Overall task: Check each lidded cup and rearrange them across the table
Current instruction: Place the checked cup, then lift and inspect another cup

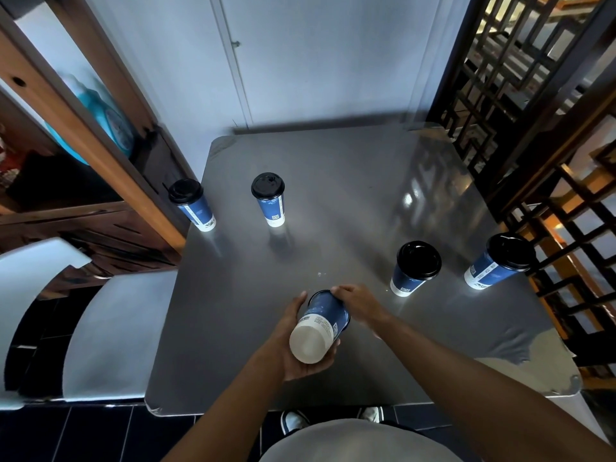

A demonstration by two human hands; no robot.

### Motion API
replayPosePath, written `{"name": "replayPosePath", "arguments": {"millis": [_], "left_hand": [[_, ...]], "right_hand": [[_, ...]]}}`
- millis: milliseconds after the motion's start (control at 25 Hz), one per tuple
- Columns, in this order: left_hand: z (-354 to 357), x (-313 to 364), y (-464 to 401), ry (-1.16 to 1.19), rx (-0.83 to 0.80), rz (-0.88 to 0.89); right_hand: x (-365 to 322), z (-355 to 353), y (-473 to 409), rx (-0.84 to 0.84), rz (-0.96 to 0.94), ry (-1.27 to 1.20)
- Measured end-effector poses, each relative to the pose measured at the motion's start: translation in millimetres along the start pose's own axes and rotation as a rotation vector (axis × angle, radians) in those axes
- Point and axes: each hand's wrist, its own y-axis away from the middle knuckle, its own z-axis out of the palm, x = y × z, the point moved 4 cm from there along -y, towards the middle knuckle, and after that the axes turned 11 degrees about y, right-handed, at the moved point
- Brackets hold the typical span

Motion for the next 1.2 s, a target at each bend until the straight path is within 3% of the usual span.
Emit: {"name": "replayPosePath", "arguments": {"millis": [120, 360, 840, 1200], "left_hand": [[2, 3, -1, -0.027, -0.008, 0.036], [-2, 2, -10, -0.043, -0.007, 0.078], [-5, 8, -5, -0.105, 0.026, 0.001], [9, 6, -9, 0.001, -0.166, 0.067]], "right_hand": [[-1, 1, -2, 0.012, 0.012, -0.001], [6, 2, 1, -0.034, 0.082, -0.262], [-1, -7, -7, -0.021, 0.010, -0.048], [3, -3, 1, -0.067, 0.141, -0.392]]}}
